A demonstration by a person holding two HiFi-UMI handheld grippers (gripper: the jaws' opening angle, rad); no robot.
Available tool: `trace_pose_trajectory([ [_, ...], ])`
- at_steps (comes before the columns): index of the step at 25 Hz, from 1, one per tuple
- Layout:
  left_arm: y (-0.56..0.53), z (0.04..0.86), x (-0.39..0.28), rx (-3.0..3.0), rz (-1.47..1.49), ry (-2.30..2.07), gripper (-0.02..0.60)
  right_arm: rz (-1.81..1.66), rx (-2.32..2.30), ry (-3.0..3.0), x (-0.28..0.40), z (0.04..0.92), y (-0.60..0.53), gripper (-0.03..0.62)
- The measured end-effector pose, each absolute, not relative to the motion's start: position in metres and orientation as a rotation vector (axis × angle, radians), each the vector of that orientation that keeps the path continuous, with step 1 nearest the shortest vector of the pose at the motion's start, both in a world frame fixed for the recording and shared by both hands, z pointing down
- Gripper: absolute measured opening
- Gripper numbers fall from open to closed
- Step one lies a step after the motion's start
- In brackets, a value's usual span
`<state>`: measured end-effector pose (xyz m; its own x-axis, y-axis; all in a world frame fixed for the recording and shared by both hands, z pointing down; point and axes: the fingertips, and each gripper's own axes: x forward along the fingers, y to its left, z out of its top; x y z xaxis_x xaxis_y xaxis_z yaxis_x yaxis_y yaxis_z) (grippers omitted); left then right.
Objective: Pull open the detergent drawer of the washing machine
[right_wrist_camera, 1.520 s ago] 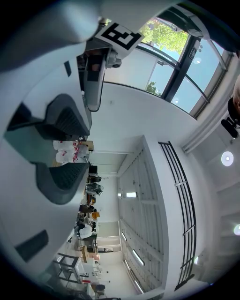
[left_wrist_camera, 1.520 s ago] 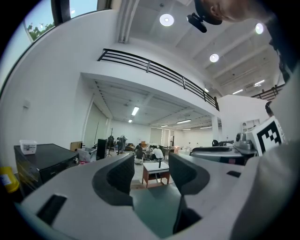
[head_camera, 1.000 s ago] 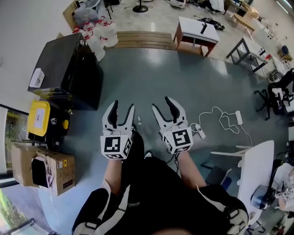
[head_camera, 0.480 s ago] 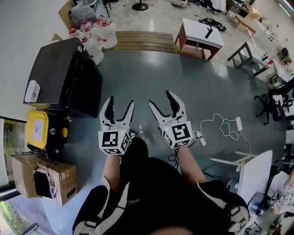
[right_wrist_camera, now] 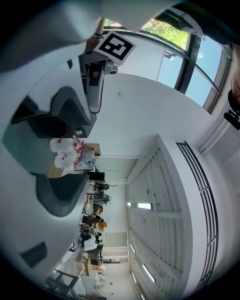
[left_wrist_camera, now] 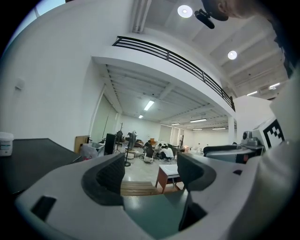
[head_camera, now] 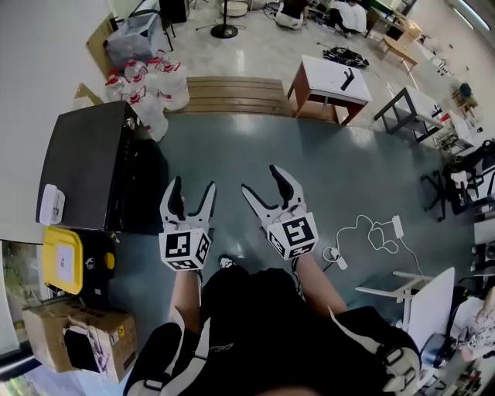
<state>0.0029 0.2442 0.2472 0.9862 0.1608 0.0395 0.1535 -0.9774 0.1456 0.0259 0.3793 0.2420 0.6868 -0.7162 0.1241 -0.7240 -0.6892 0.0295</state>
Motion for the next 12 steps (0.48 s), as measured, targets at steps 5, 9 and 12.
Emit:
trace_pose_trajectory([
  [5, 0.206, 0.243, 0.033, 2.992, 0.056, 0.222, 0.336, 0.156, 2.795, -1.239, 0.057, 0.242, 0.334, 0.333],
  [9, 0.178, 0.246, 0.042, 2.996, 0.065, 0.177, 0.336, 0.153, 2.772, -1.310, 0.069, 0.244, 0.296, 0.333],
  [12, 0.156, 0.247, 0.048, 3.002, 0.057, 0.131, 0.336, 0.140, 2.742, -1.369, 0.078, 0.245, 0.267, 0.333],
])
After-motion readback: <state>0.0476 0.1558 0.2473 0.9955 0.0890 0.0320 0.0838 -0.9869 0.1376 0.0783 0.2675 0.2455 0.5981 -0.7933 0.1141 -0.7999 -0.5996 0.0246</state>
